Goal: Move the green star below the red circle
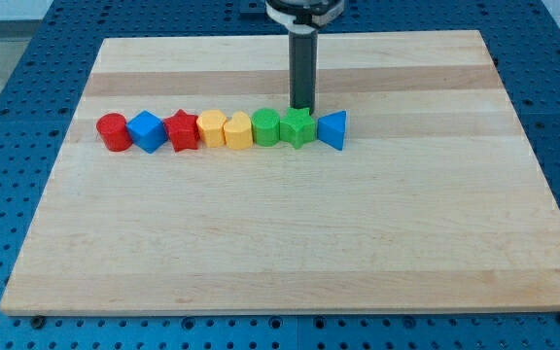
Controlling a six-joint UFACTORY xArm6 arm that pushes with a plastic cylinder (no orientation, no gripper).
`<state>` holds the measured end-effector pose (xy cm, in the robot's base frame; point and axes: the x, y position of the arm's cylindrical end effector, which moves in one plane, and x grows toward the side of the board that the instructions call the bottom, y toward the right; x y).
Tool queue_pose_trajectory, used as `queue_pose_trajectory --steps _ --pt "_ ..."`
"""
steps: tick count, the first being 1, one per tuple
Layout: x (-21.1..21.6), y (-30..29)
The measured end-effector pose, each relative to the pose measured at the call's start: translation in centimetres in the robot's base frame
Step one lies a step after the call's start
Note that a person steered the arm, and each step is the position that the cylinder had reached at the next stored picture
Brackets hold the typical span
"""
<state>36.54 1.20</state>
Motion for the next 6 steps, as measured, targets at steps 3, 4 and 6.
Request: queue_pose_trajectory --steps 3,4,6 --pt "8.4 0.0" --pt "11.7 0.0" --pt "14.0 -1.2"
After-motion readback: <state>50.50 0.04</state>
